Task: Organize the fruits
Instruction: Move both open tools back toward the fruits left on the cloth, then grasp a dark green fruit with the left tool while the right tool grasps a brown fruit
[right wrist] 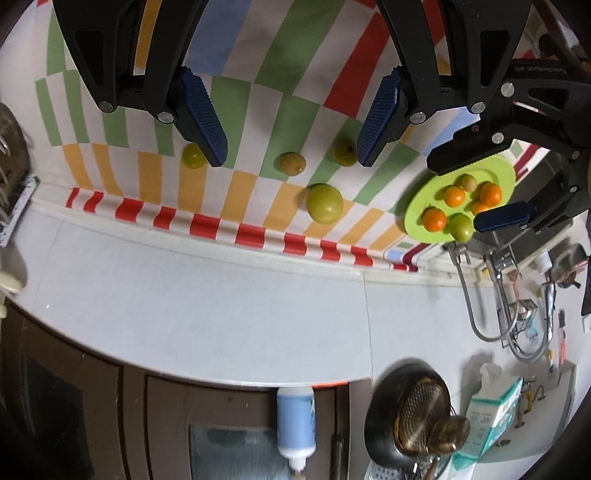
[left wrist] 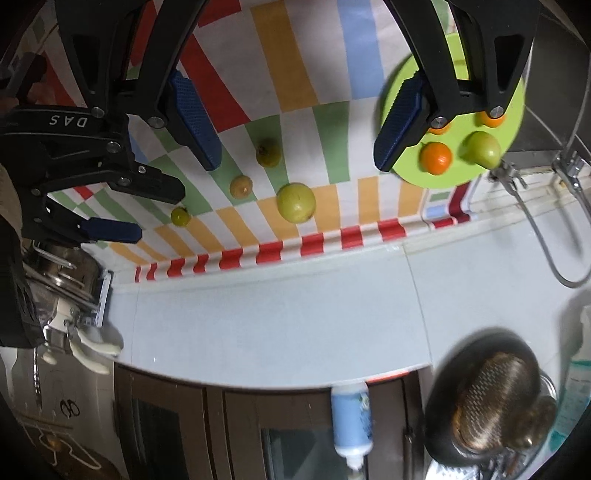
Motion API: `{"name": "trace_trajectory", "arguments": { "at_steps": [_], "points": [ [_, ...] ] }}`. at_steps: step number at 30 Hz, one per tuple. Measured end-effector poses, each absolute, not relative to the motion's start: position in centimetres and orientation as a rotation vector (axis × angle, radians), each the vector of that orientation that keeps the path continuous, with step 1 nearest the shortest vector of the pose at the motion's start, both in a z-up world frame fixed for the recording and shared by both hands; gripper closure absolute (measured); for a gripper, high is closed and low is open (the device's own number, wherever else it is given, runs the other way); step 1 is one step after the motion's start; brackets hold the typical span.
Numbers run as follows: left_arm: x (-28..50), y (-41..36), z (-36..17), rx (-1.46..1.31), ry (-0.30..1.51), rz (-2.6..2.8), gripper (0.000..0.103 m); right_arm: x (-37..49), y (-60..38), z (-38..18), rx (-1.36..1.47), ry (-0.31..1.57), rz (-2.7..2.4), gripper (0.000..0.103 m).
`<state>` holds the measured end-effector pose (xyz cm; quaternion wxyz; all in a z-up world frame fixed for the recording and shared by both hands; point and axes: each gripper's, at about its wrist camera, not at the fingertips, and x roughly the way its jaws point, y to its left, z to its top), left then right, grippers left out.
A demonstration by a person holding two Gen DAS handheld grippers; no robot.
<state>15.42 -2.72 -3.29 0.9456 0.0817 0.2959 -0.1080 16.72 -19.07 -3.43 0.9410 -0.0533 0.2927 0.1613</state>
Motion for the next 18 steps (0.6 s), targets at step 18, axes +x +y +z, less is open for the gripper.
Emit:
{"name": "trace_trajectory", "arguments": {
  "at_steps": [18],
  "points": [
    [22.3,-4.4,-9.2,0.131,0.805,-0.306,0.046,24.2,-18.5,-8.6,-0.202,0.736,0.435,0.045]
  ]
}}
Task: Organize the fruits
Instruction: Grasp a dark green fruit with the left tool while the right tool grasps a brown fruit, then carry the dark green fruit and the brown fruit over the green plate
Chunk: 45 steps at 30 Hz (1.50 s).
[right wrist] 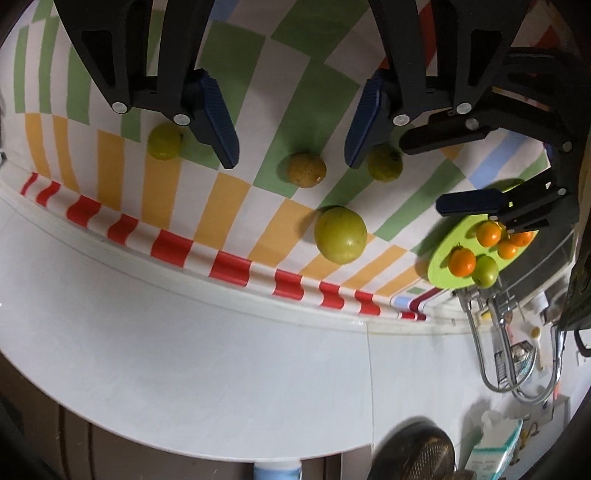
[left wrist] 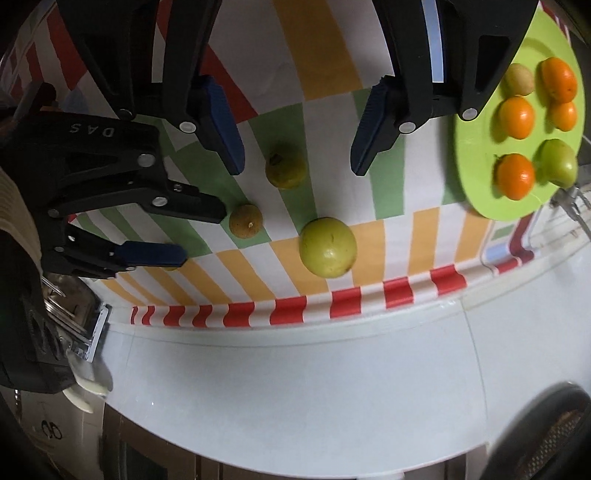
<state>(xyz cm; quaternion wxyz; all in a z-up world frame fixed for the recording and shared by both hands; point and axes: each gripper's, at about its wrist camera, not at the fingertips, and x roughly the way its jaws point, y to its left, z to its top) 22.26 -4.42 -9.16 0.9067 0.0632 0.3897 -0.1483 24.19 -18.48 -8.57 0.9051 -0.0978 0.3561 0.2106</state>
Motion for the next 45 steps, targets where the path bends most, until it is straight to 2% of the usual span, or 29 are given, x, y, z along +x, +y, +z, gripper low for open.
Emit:
{"name": "trace_trajectory", "arguments": {
  "at_steps": [4,7,10,12,22,32,45],
  "points": [
    [23.2,-4.6,-9.8,0.107,0.83,-0.314,0.052,25.7,-18.2,-9.6,-0.21,0.771,0.46,0.052],
    [23.9,-4.6,-10.3,0.088,0.853,-0.323,0.058,26.4,-18.0,-10.1,-0.208,0.79,0.484,0.053],
    [24.2,-4.6,-10.6,0.078,0.867,-0.33,0.066,26.9,-17.7,-10.4,-0.215,0.8,0.499,0.055],
    [24.4,-4.6,-10.7,0.077,0.874,-0.337,0.075,27.3,-17.5,-10.6,-0.209,0.812,0.51,0.058],
    [24.1,-3.6,-10.3,0.082,0.856,-0.303,0.075,28.1,-16.6,-11.4,-0.192,0.849,0.525,0.072],
    [22.7,-2.8,-9.2,0.08,0.827,-0.279,0.075,26.5,-16.8,-10.2,-0.137,0.834,0.505,0.072],
    [17.5,-0.4,-5.4,0.047,0.749,-0.246,0.075,19.8,-16.4,-5.0,-0.054,0.719,0.452,0.072]
  ]
}}
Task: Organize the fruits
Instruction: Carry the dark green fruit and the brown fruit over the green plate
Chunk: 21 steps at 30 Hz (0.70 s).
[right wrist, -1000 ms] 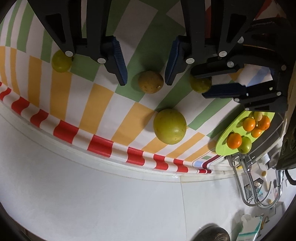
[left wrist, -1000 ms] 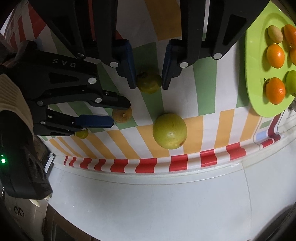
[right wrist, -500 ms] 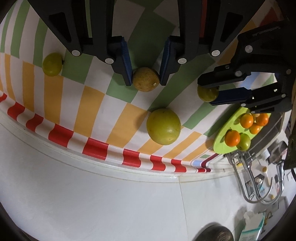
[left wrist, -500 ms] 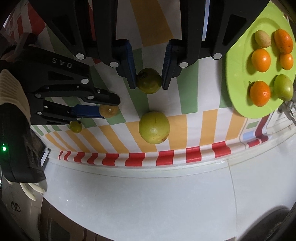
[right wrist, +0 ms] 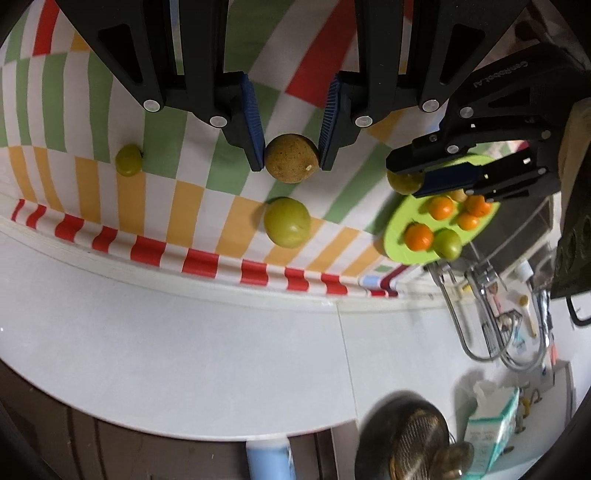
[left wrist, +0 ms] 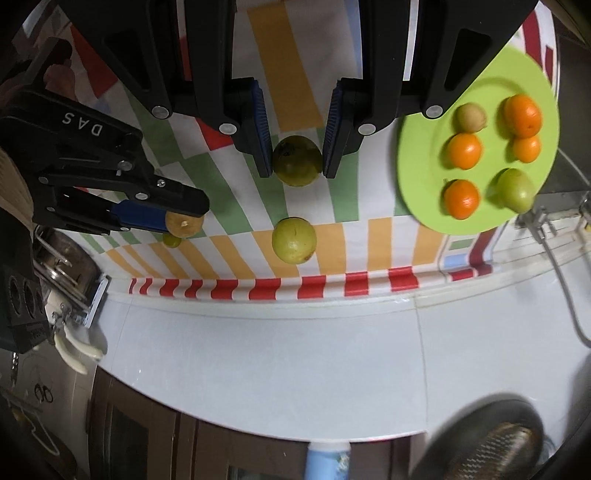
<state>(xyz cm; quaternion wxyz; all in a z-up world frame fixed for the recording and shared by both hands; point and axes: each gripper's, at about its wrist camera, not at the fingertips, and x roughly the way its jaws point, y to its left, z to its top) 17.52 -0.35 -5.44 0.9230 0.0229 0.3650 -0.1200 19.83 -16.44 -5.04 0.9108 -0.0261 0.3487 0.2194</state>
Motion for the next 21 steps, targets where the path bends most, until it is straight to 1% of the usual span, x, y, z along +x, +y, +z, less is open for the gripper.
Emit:
{"name": "trace_trajectory", "arguments": {
  "at_steps": [12,21],
  "points": [
    [11.8,2.8,-1.7,0.017,0.653,-0.208,0.075,14.8,-14.0,-1.5,-0.041,0.647,0.476,0.072],
    [9.2,6.5,-0.2,0.005,0.617,-0.179,0.075,12.2,-10.5,0.1,-0.046,0.608,0.508,0.072]
  ]
}}
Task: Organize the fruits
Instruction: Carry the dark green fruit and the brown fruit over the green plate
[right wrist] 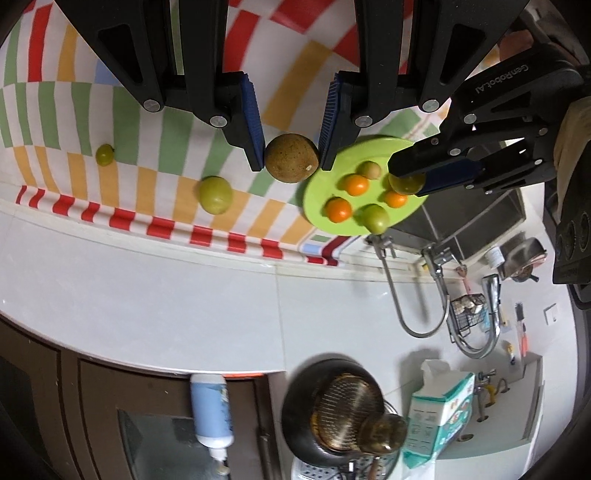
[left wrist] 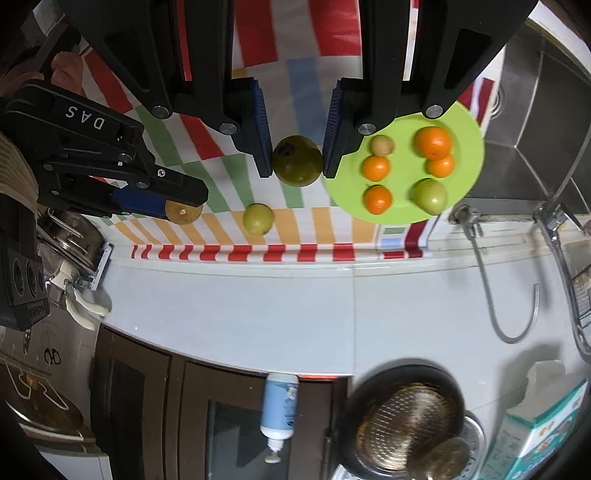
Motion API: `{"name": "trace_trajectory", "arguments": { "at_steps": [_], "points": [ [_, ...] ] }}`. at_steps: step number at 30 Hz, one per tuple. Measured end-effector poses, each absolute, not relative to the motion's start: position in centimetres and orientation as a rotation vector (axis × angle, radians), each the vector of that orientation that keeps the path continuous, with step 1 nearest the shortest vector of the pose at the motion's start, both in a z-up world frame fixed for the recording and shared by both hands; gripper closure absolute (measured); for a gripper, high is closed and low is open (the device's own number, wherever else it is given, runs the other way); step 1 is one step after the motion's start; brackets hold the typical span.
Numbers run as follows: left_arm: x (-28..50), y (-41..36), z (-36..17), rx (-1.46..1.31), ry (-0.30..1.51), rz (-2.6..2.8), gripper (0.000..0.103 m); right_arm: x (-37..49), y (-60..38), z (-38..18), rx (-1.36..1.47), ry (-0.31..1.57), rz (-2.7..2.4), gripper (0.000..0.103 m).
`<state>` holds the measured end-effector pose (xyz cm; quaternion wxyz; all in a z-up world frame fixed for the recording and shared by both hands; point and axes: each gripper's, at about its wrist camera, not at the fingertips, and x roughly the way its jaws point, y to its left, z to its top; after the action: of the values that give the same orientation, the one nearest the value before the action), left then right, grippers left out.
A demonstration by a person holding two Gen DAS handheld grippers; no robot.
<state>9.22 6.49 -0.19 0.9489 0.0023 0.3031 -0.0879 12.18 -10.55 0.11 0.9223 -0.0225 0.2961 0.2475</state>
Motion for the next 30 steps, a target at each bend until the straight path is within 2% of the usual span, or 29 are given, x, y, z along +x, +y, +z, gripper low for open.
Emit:
{"name": "trace_trajectory", "arguments": {
  "at_steps": [15,30],
  "points": [
    [8.4,14.4,1.1,0.029,0.591,-0.151,0.075,11.2,-2.6,1.0,-0.047,0.578,0.532,0.072],
    [12.2,19.9,-1.0,0.059,0.634,-0.187,0.075,13.7,3.4,-1.5,-0.035,0.648,0.49,0.072]
  ]
}}
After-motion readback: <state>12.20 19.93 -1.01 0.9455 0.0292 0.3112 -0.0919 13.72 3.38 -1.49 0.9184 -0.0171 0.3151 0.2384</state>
